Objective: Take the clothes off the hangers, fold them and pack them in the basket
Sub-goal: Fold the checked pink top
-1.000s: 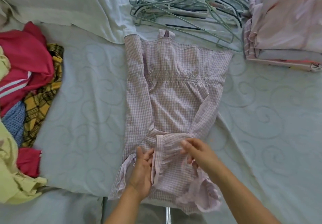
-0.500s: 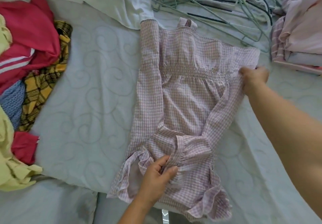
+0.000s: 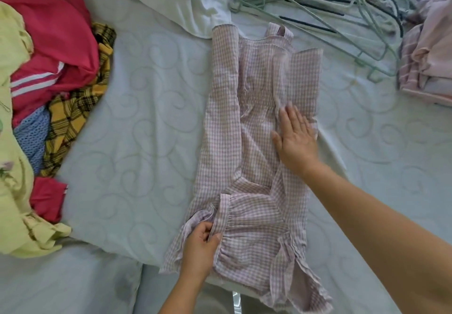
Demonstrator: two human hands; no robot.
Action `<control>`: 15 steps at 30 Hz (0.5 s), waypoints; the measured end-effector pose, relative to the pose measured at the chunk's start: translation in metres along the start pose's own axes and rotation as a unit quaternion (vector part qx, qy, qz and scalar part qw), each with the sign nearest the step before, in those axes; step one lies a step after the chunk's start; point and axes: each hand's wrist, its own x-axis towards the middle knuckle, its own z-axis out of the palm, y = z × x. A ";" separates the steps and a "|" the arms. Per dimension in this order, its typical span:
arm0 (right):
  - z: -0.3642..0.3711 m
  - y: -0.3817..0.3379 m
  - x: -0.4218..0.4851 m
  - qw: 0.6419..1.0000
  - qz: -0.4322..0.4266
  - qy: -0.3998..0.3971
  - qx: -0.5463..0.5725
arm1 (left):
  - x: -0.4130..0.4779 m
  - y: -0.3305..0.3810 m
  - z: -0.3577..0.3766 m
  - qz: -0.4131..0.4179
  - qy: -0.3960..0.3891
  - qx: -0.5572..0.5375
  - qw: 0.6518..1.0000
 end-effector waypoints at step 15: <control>0.009 0.021 -0.160 0.858 0.315 -0.014 0.406 | 0.009 0.030 -0.053 0.123 0.163 0.143 0.968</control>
